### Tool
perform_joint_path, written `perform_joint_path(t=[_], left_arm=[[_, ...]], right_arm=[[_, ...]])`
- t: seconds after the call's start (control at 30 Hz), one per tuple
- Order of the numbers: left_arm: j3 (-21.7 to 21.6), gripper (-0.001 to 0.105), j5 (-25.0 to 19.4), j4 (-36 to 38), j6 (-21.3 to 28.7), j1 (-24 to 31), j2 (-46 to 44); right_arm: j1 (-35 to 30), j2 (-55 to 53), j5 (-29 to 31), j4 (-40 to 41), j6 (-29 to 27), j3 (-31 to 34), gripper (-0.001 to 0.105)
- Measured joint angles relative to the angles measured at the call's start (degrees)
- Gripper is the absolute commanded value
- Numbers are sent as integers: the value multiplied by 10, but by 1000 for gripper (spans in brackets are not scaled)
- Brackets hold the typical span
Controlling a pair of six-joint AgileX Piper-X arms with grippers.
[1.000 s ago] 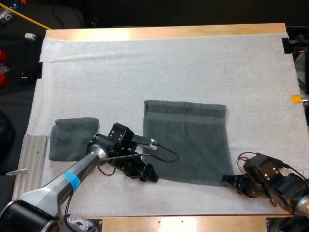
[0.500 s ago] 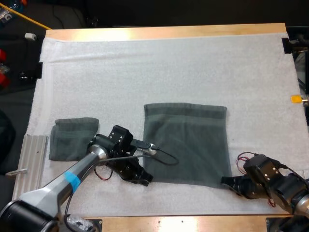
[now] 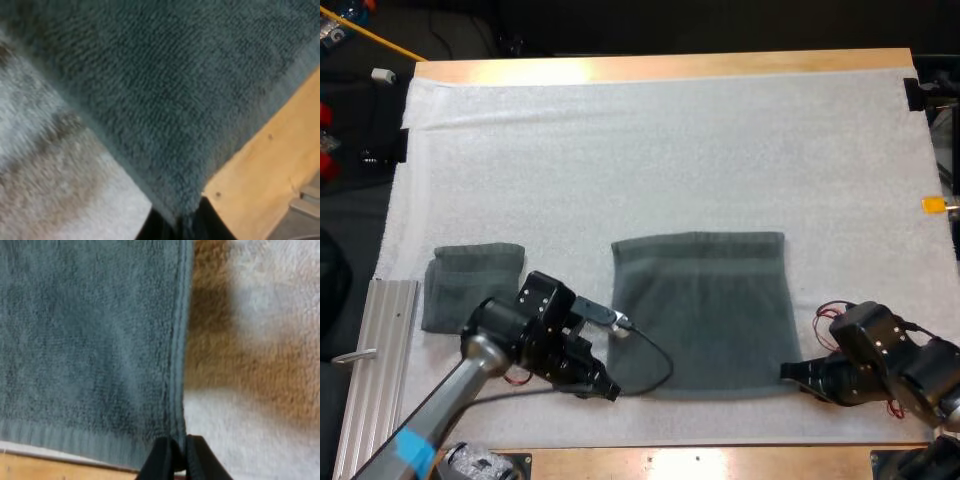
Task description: Pick towel from pile, fold and stack
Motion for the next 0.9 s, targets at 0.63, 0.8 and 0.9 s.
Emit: perform_joint_path(t=[0.63,0.8,0.9], left_arm=[[-29,0,210,-176,-145,79,106],[-71,0,245,-200,-163,119,159],[-97,0,269,-204,-166,134,192]], right_arm=[[0,117,-10,-230,129,-21,0],[0,178,-10,-295,181,-21,0],[-1,198,-7,-330,213,-21,0]])
